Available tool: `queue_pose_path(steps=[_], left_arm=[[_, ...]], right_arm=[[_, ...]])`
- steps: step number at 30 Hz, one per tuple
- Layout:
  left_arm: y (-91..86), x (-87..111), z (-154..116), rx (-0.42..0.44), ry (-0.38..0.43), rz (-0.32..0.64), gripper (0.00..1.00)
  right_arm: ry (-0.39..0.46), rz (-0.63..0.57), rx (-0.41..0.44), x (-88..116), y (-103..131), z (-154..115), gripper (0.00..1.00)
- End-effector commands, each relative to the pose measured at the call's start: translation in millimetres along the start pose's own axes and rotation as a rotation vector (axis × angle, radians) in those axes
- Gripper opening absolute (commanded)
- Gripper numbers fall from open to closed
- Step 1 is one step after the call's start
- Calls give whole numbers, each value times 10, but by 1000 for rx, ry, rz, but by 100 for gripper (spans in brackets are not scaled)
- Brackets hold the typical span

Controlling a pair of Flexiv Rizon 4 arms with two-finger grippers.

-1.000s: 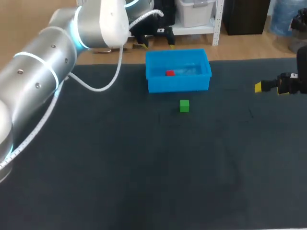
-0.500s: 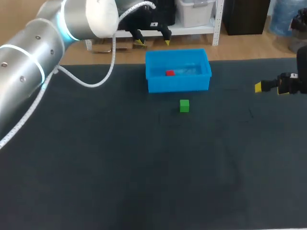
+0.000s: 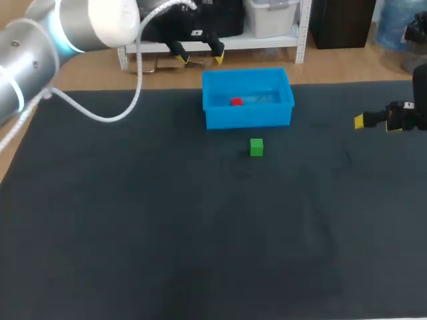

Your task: Use the left arm to pick the red cube and place it into the blue plastic box first, then use the right arm to grasp the green cube and put it into the same blue plastic box after the first action is fully finished.

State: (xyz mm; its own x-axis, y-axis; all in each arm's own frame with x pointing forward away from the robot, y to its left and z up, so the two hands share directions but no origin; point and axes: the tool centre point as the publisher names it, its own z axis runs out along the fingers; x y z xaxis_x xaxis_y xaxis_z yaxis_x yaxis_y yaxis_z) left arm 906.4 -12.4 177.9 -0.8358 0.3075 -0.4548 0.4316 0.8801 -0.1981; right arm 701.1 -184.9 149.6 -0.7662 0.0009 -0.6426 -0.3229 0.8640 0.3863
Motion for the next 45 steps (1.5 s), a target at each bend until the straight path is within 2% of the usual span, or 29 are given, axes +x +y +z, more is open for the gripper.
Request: queue_pose_path(steps=[1, 26, 45], left_arm=[[31, 312, -123, 9, -81, 5, 100], [17, 758, -471, 90, -80, 60, 100], [46, 1101, -608, 118, -53, 97, 100]], right_arm=[[0, -1, 1, 3, -1, -2, 100], [0, -1, 1, 3, -1, -2, 100], [0, -1, 1, 3, -1, -2, 100]])
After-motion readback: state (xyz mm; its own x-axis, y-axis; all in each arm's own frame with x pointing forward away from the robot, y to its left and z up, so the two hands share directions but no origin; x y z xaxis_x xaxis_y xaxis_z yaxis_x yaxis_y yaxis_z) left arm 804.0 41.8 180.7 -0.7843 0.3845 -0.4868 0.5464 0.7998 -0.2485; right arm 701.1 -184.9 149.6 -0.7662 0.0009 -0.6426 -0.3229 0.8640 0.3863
